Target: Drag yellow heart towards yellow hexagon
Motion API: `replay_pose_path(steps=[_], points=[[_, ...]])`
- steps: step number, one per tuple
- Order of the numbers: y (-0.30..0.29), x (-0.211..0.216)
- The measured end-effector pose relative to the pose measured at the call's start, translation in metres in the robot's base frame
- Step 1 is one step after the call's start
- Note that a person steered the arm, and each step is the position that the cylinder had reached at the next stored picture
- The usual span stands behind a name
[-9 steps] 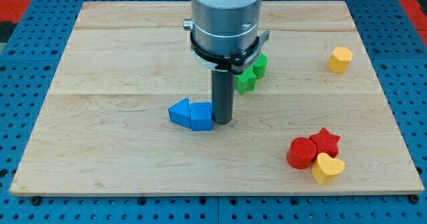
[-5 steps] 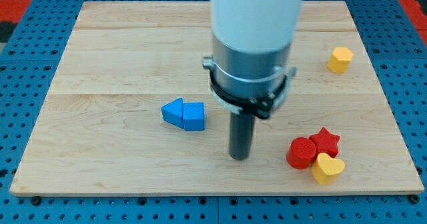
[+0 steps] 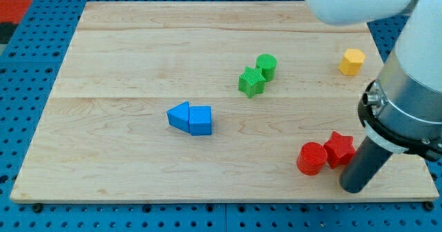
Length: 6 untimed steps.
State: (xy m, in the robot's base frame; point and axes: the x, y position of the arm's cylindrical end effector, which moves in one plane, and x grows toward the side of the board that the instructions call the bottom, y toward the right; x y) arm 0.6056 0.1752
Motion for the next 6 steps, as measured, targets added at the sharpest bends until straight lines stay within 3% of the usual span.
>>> replay_pose_path(steps=[6], points=[[0.027,-0.012]])
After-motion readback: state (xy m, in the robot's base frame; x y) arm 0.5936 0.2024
